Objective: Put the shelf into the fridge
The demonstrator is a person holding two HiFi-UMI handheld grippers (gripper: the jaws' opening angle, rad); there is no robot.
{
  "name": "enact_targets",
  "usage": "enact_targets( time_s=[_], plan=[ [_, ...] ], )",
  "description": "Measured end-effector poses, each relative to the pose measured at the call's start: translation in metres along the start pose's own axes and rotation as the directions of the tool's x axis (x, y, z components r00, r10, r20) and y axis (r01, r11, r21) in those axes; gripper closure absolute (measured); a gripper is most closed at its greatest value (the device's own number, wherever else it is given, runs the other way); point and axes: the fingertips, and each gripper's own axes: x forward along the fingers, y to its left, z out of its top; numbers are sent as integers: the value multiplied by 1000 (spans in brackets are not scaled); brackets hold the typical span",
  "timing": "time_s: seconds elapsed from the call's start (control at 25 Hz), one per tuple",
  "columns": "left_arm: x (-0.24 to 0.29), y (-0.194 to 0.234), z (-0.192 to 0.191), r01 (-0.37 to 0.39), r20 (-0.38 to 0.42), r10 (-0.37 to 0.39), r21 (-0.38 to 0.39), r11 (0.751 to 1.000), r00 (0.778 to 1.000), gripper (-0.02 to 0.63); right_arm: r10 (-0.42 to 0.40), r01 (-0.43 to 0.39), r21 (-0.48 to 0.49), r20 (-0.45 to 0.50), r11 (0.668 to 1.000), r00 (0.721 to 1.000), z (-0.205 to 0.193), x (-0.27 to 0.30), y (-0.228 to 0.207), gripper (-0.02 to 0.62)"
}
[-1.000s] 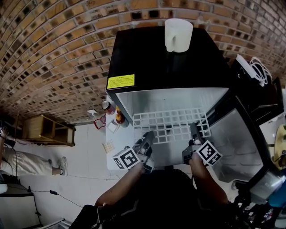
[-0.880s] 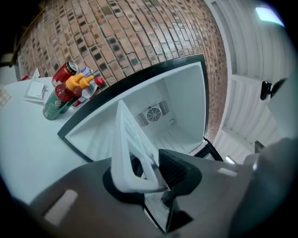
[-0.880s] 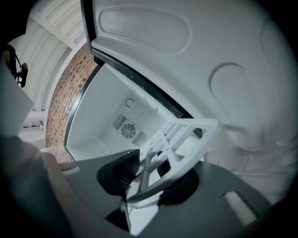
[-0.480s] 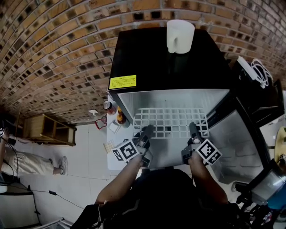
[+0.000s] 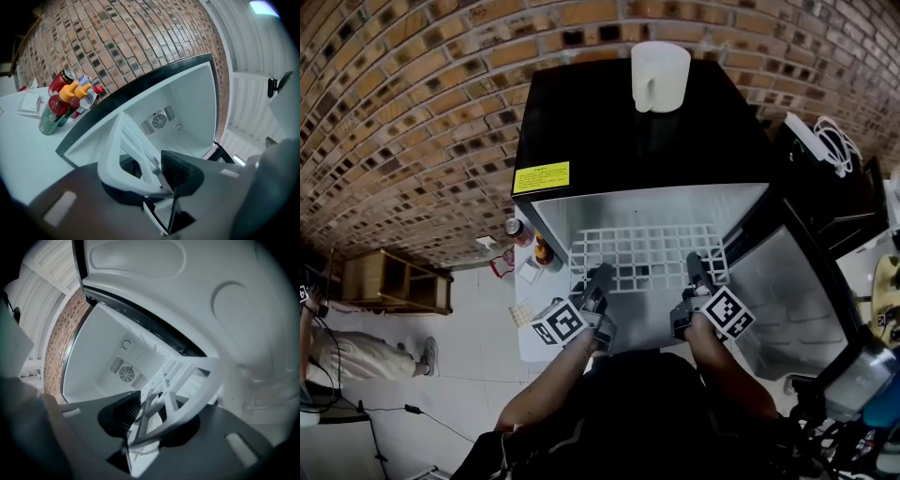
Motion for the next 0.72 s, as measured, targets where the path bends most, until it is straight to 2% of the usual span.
enact_targets(
  time_s=[0.08,0.2,0.28,0.44,0.72],
  plan=[
    [6,0,2,-23,13,23,10,1000,1000,491,-11,11,-27,-15,1000,1000,7,10,-1,468],
    [14,5,1,-45,5,45,-18,999,999,481,-29,28,-38,-18,999,999,10,21,-1,465],
    [16,8,3,-54,15,54,5,999,998,476,-25,25,-43,-3,999,1000,9,24,-1,463],
    [21,18,7,-91,35,91,13,996,995,456,-31,31,-19,15,999,999,9,31,-7,459],
    [33,26,8,-87,23,88,-21,996,996,451,-56,56,-11,25,998,998,12,43,-10,446]
  ],
)
